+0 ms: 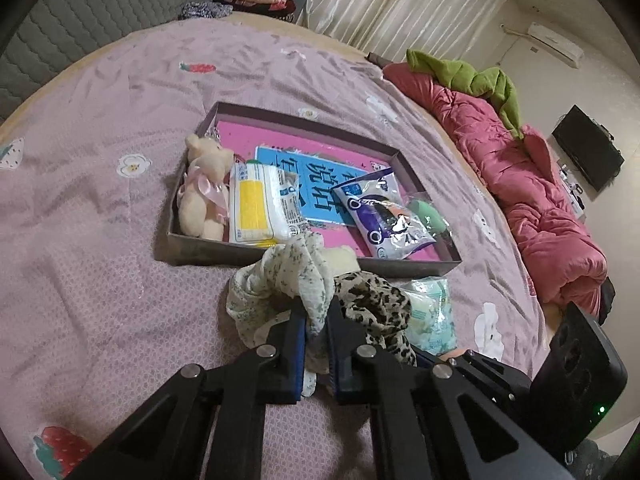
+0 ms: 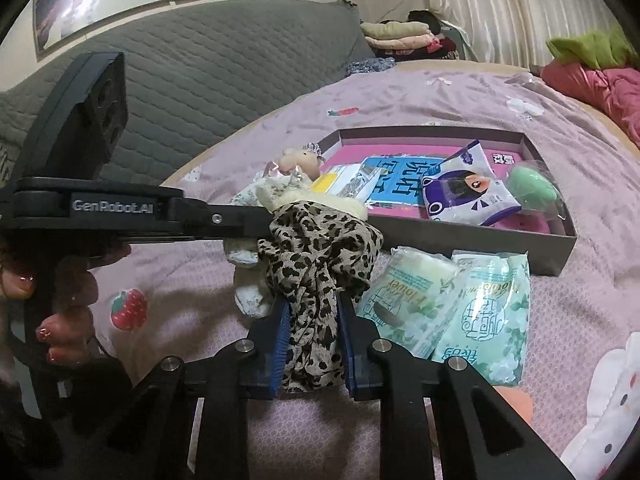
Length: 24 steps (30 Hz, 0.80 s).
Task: Organize soft objects
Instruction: 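Lift both held scrunchies up and carry them over the pink box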
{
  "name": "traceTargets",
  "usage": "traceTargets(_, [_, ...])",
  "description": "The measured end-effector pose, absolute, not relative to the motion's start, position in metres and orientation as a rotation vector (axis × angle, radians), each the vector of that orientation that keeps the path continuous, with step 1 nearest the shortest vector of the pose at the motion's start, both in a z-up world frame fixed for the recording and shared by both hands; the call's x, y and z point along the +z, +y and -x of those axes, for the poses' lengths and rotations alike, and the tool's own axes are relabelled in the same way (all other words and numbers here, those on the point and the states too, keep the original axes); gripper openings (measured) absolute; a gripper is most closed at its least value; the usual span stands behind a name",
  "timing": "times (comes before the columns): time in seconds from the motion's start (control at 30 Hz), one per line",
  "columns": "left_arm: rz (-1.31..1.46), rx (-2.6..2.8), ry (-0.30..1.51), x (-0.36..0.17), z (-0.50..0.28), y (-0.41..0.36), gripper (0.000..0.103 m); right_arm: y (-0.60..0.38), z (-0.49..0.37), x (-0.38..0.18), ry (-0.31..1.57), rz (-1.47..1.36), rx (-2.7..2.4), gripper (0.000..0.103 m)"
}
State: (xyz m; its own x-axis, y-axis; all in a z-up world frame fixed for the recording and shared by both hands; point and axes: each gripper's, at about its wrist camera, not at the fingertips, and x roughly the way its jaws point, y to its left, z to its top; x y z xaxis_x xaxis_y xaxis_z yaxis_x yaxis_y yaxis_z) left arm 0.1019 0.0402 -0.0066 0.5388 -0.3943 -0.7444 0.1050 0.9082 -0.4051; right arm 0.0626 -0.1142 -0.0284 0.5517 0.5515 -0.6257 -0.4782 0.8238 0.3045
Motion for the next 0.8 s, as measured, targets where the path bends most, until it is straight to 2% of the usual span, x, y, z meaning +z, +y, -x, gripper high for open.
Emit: traceTargets(0.8, [0.350, -0.289, 0.886, 0.026, -0.084, 0.059, 0.009, -0.139, -0.052, -0.003, 0.668, -0.171, 0.583, 0.020])
